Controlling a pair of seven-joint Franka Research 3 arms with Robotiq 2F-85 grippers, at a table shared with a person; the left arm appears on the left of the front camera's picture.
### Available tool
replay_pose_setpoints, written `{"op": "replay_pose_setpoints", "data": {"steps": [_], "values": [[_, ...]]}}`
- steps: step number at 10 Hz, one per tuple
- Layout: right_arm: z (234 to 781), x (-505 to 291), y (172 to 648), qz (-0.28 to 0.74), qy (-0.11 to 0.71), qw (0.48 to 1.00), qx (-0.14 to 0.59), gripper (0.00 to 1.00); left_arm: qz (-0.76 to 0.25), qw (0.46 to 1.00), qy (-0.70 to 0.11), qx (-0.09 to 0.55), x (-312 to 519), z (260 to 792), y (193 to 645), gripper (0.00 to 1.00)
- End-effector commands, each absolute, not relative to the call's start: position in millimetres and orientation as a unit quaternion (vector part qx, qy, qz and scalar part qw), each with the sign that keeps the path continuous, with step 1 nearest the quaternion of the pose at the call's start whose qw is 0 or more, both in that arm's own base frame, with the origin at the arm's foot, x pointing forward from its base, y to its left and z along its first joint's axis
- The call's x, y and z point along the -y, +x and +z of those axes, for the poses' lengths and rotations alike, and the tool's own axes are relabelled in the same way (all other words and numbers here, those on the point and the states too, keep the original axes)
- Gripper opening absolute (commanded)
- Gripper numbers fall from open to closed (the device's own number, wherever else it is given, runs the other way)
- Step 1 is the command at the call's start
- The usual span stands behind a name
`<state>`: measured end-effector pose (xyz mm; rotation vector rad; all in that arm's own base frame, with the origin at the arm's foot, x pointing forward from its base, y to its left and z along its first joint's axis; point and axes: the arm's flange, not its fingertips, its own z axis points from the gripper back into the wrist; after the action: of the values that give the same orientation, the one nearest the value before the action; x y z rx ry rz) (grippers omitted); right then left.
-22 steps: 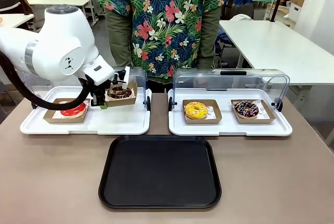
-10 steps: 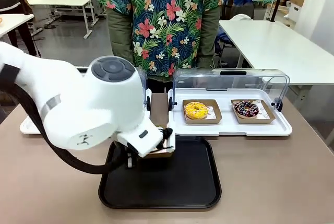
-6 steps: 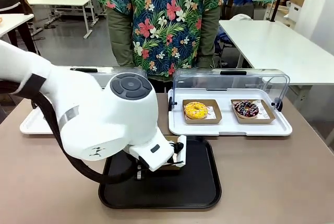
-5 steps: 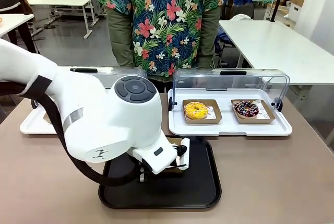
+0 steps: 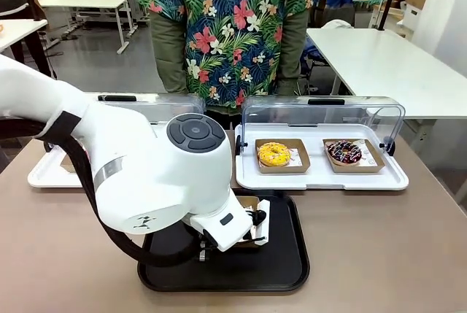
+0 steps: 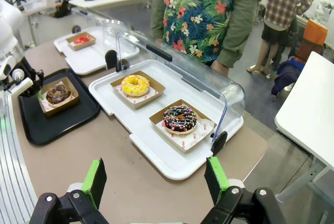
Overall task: Move the second donut from the left to the tray.
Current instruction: Pick up the Paper togo box containing the Donut indicated by the person and place it on the Handle tray.
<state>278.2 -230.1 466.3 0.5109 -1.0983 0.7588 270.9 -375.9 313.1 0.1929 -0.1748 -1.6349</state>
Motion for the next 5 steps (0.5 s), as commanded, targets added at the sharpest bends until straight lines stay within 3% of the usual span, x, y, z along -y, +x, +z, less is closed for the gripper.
{"op": "replay_pose_setpoints", "data": {"steps": [1,5], "values": [[465.8,230.0,280.9,0.351,0.231,0.743,0.521,1.0,-0.725,0.678,0.084,0.084,381.4,304.4,275.0,0.02],[465.8,230.0,280.9,0.351,0.231,0.743,0.521,1.0,-0.73,0.676,0.066,0.08,379.9,302.7,283.2,0.02]]}}
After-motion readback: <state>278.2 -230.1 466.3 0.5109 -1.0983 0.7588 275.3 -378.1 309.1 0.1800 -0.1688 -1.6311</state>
